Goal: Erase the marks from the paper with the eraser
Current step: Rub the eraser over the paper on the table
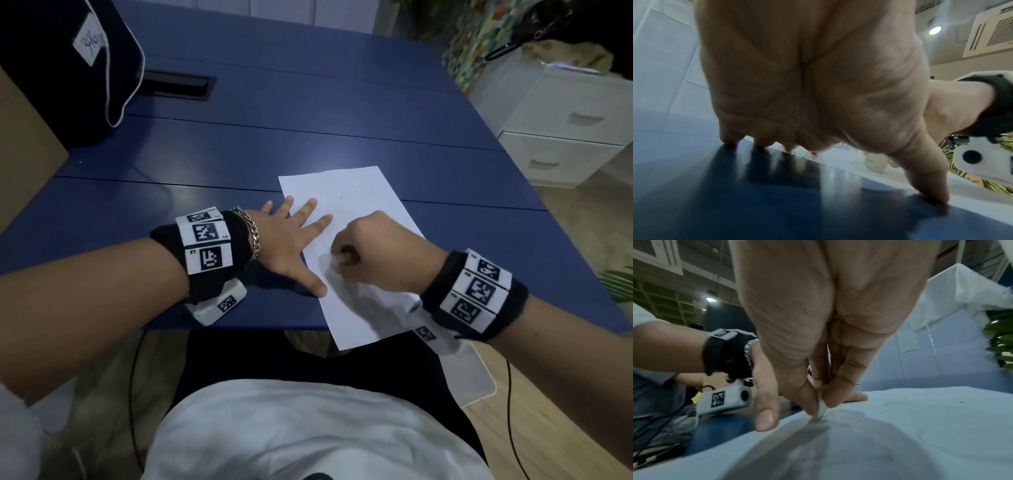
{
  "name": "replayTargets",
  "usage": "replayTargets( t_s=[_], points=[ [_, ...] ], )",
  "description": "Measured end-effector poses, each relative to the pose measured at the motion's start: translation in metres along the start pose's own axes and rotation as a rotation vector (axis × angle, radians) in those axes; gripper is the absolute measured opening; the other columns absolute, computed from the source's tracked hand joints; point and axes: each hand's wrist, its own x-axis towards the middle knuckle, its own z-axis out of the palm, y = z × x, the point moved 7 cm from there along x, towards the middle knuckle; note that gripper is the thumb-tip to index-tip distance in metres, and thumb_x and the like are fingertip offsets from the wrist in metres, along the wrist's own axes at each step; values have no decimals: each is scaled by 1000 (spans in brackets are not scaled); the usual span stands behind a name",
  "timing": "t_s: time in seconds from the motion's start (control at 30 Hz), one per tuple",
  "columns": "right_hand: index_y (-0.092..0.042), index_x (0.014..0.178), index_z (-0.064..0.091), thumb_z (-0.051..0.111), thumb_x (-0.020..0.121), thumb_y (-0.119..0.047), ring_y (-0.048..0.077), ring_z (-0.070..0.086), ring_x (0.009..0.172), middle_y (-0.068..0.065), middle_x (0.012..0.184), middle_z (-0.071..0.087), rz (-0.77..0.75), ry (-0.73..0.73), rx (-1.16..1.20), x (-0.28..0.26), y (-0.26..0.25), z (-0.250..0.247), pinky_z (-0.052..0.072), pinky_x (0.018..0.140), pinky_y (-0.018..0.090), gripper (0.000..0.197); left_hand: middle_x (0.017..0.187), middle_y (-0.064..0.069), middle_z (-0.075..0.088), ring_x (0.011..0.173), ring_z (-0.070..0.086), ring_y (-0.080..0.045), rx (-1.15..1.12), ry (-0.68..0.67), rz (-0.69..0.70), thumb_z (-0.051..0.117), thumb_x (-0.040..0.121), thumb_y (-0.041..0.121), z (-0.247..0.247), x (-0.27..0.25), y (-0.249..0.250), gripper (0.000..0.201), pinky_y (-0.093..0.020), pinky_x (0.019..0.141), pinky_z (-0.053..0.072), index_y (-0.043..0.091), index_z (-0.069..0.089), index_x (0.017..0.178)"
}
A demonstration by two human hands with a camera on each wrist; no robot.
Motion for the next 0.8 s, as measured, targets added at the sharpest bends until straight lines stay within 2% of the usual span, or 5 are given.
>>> replayTargets(
  t_s=[0.2, 0.37, 0.47, 0.57, 0.8],
  points=[
    [-20, 81, 76, 66, 84, -25, 19, 63, 69, -3, 70, 69, 145, 52, 64, 0, 32, -14, 59, 68, 40, 11, 171, -3, -37, 159, -26, -45, -11, 5, -4, 52, 59, 108, -4, -5, 6, 129, -69, 126, -9, 66, -27, 152],
    [-20, 78, 72, 51, 79, -34, 18, 60, 66, -3, 69, 67, 23, -22, 38, -14, 0, 8, 53, 65, 36, 25, 172, -4, -37, 159, -25, -46, -9, 8, -10, 53, 59, 108, -5, -5, 7, 128, -70, 126, -8, 67, -24, 153],
    [-23, 84, 76, 61, 84, -27, 14, 59, 68, -7, 73, 69, 61, -26, 43, -12, 14, 2, 54, 68, 33, 15, 172, -3, -37, 159, -25, -45, -6, 4, -16, 52, 57, 108, -6, -5, 7, 128, -70, 126, -8, 69, -25, 151],
    [-20, 77, 72, 62, 84, -26, 21, 62, 69, -4, 69, 67, 170, 65, 61, -9, 37, -10, 60, 67, 42, 14, 172, -3, -36, 159, -25, -45, -3, 4, -23, 54, 58, 107, -8, -7, 8, 128, -70, 126, -7, 68, -24, 153],
    [-21, 78, 72, 60, 86, -21, 19, 59, 69, -3, 72, 68, 33, -56, -1, -16, 12, 1, 49, 65, 31, 14, 172, 0, -37, 160, -27, -42, 2, -18, -39, 59, 60, 105, -9, -8, 10, 129, -67, 126, -10, 69, -25, 152]
  ],
)
